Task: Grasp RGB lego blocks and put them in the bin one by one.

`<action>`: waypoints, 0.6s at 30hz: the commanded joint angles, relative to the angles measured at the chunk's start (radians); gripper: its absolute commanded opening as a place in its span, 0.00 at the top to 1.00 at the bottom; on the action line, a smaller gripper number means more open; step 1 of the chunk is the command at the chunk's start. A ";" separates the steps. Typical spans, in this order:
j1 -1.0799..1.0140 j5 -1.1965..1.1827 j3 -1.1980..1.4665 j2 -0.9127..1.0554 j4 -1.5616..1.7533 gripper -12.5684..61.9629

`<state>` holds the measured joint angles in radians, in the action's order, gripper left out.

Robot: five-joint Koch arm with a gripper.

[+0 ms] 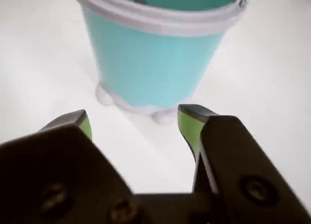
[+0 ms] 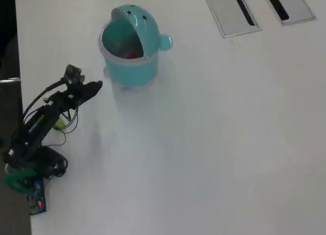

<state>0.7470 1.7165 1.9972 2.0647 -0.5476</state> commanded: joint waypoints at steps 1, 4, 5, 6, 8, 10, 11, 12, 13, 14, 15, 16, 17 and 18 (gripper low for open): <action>0.020 0.000 0.008 0.058 0.002 0.39; 0.049 0.006 0.109 0.100 0.012 0.39; 0.061 0.017 0.144 0.118 0.015 0.39; 0.074 0.021 0.176 0.137 0.014 0.39; 0.097 0.023 0.232 0.172 0.009 0.39; 0.118 0.023 0.298 0.204 0.008 0.39; 0.124 0.026 0.333 0.221 0.009 0.39; 0.135 0.026 0.365 0.238 0.011 0.39; 0.144 0.026 0.393 0.258 0.009 0.39; 0.153 0.026 0.417 0.272 0.009 0.39; 0.160 0.026 0.436 0.282 0.009 0.39; 0.163 0.026 0.453 0.285 0.008 0.39; 0.164 0.026 0.468 0.287 0.008 0.39; 0.166 0.026 0.480 0.290 0.008 0.38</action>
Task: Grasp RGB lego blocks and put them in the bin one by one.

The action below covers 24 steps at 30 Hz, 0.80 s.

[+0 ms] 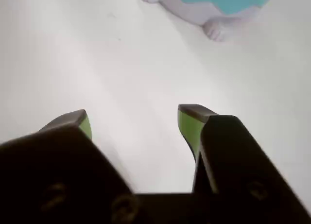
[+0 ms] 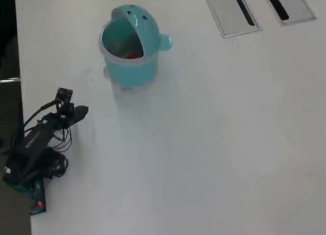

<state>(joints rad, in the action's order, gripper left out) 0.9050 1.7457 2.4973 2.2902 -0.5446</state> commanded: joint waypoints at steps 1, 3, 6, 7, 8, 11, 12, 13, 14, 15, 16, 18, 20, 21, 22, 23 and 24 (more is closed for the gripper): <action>0.012 -0.003 -0.008 0.067 0.005 0.38; 0.029 -0.003 0.008 0.071 -0.009 0.38; 0.081 -0.009 0.025 0.074 -0.032 0.37; 0.095 -0.009 0.026 0.074 -0.054 0.37; 0.117 -0.011 0.026 0.074 -0.064 0.37; 0.199 -0.041 0.014 0.075 -0.117 0.36; 0.224 -0.049 0.009 0.075 -0.124 0.36; 0.249 -0.054 0.006 0.075 -0.130 0.36; 0.270 -0.058 0.006 0.075 -0.137 0.36; 0.293 -0.063 0.006 0.075 -0.140 0.36; 0.322 -0.066 0.006 0.075 -0.146 0.36; 0.353 -0.066 0.009 0.075 -0.144 0.36; 0.380 -0.067 0.017 0.075 -0.144 0.36; 0.391 -0.067 0.026 0.075 -0.144 0.36; 0.397 -0.067 0.037 0.074 -0.140 0.36; 0.405 -0.066 0.049 0.074 -0.130 0.36; 0.408 -0.067 0.061 0.074 -0.114 0.36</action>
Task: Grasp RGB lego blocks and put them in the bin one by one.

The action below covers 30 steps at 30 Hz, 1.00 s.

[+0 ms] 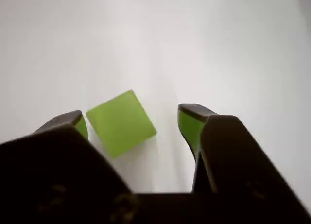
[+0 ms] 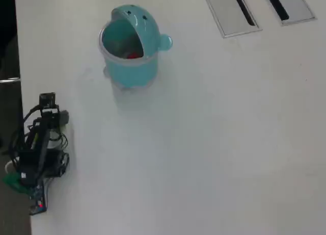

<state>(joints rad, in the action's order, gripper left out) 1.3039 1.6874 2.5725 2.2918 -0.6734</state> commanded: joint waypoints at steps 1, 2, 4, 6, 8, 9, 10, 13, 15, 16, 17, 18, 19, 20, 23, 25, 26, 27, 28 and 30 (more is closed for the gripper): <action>0.009 -0.009 -0.005 0.072 0.025 0.36; 0.012 -0.008 0.003 0.072 0.026 0.36; 0.012 -0.009 0.023 0.072 0.043 0.36; 0.006 -0.008 0.038 0.071 0.052 0.37; 0.000 -0.006 0.064 0.069 0.072 0.37; -0.002 -0.002 0.075 0.069 0.072 0.37; -0.002 -0.002 0.087 0.067 0.077 0.37; -0.002 -0.005 0.133 0.066 0.138 0.38; -0.003 -0.006 0.147 0.066 0.156 0.39; -0.006 -0.006 0.147 0.064 0.158 0.40; -0.011 -0.006 0.147 0.063 0.166 0.40; -0.014 -0.006 0.149 0.060 0.178 0.40; -0.017 -0.006 0.149 0.058 0.181 0.40; -0.017 -0.006 0.149 0.057 0.181 0.40; -0.014 -0.008 0.147 0.055 0.195 0.40; -0.011 -0.006 0.150 0.052 0.209 0.41; -0.011 -0.006 0.150 0.051 0.209 0.41; -0.009 -0.008 0.150 0.048 0.216 0.41; -0.011 -0.008 0.152 0.046 0.222 0.41; -0.011 -0.008 0.155 0.044 0.225 0.43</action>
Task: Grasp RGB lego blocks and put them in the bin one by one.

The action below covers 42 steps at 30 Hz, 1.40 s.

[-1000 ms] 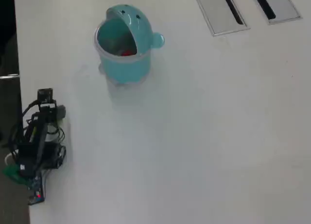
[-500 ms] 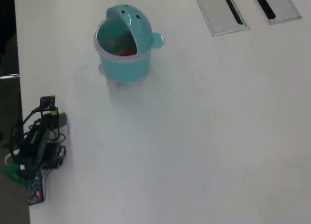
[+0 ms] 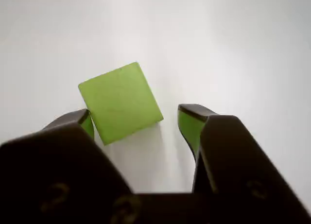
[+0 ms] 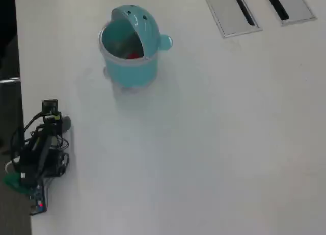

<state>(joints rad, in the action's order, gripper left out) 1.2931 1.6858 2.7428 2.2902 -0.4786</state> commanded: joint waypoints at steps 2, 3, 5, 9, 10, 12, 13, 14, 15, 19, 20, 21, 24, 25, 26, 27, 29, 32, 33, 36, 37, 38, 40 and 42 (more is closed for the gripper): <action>-0.002 -0.017 -0.011 0.046 0.031 0.45; -0.002 -0.023 -0.008 0.044 0.032 0.45; 0.002 -0.025 0.002 0.046 0.032 0.45; -0.003 -0.037 0.015 0.046 0.031 0.55; -0.003 -0.041 0.015 0.048 0.031 0.56; -0.003 -0.046 0.015 0.051 0.031 0.56; -0.003 -0.051 0.012 0.052 0.031 0.56; -0.005 -0.058 0.008 0.055 0.031 0.56; -0.005 -0.063 0.000 0.057 0.031 0.56; -0.005 -0.100 -0.037 0.061 0.031 0.56; -0.005 -0.100 -0.037 0.061 0.032 0.57; -0.005 -0.100 -0.034 0.061 0.035 0.57; 0.005 -0.092 -0.023 0.061 0.040 0.46; 0.006 -0.077 -0.025 0.061 0.044 0.40; 0.006 -0.069 -0.028 0.061 0.051 0.38; 0.005 -0.067 -0.034 0.061 0.058 0.38; 0.002 -0.058 -0.051 0.060 0.069 0.37; 0.008 -0.046 -0.092 0.058 0.078 0.38; 0.008 -0.046 -0.104 0.058 0.086 0.38; 0.012 -0.044 -0.129 0.046 0.126 0.39; 0.012 -0.038 -0.132 0.040 0.126 0.39; 0.008 -0.026 -0.141 0.021 0.156 0.39; 0.008 -0.020 -0.143 0.005 0.187 0.39; 0.008 -0.020 -0.143 -0.012 0.207 0.39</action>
<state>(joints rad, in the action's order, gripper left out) 1.3008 1.6659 2.6983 2.2749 -0.3298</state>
